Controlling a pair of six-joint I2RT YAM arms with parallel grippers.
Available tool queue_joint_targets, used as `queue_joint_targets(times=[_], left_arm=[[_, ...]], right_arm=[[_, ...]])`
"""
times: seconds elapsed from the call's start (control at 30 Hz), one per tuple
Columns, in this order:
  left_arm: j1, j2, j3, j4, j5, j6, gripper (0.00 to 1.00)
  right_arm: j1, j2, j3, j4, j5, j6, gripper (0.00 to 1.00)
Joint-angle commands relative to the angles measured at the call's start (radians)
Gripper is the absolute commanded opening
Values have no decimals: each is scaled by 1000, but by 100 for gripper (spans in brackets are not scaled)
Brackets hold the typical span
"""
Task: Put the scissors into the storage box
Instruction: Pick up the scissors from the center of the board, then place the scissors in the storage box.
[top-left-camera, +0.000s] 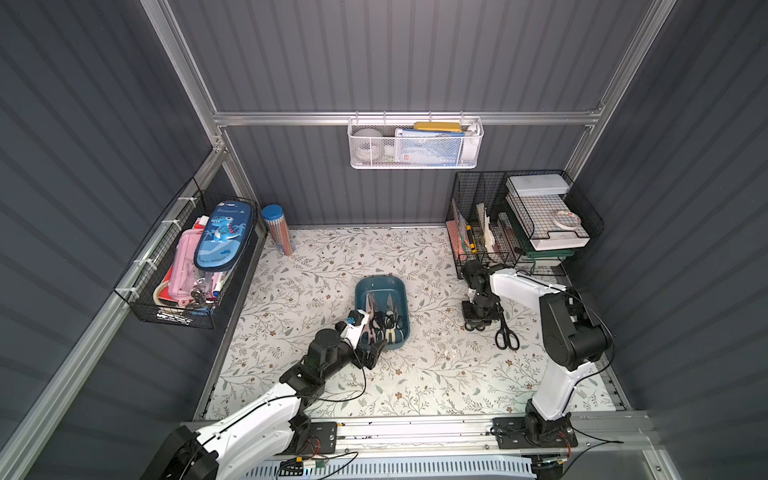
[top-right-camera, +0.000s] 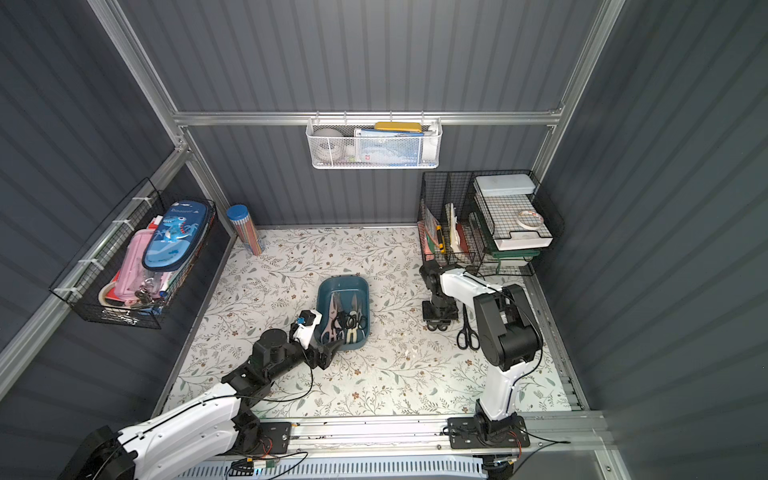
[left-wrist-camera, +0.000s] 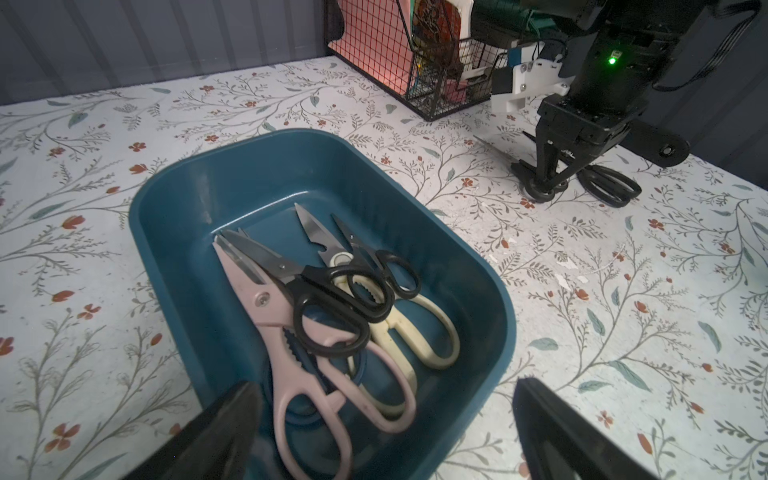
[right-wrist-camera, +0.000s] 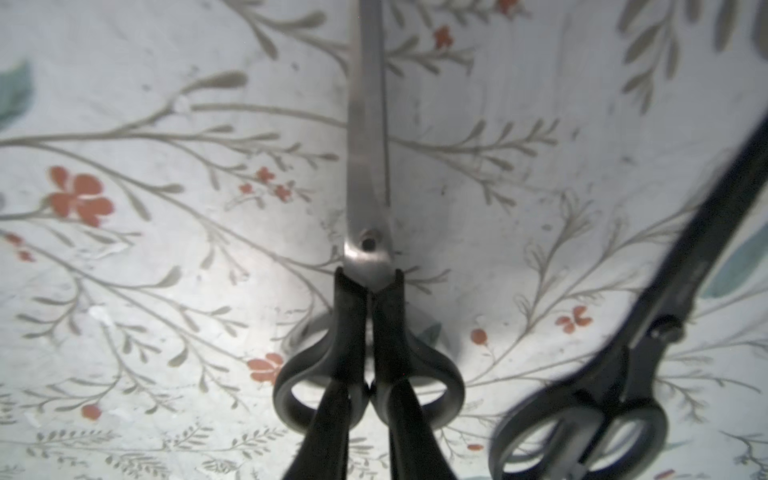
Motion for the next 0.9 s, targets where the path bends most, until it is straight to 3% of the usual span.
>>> queue_joint_targets(times=[0.0, 0.27, 0.53, 0.73, 0.87], left_arm=[[-6, -67, -24, -9, -48, -43, 99], [-5, -199, -39, -98, -197, -98, 99], [-5, -209, -43, -99, -201, -101, 100], [-5, -180, -30, -105, -204, -105, 99], [-6, -159, -22, -108, -206, -107, 99]], right_arm=[[53, -62, 65, -63, 10, 36, 10], [268, -31, 261, -121, -37, 113, 10], [481, 118, 493, -142, -147, 159, 10], [521, 230, 581, -123, -206, 163, 10], [519, 305, 661, -125, -182, 167, 10]])
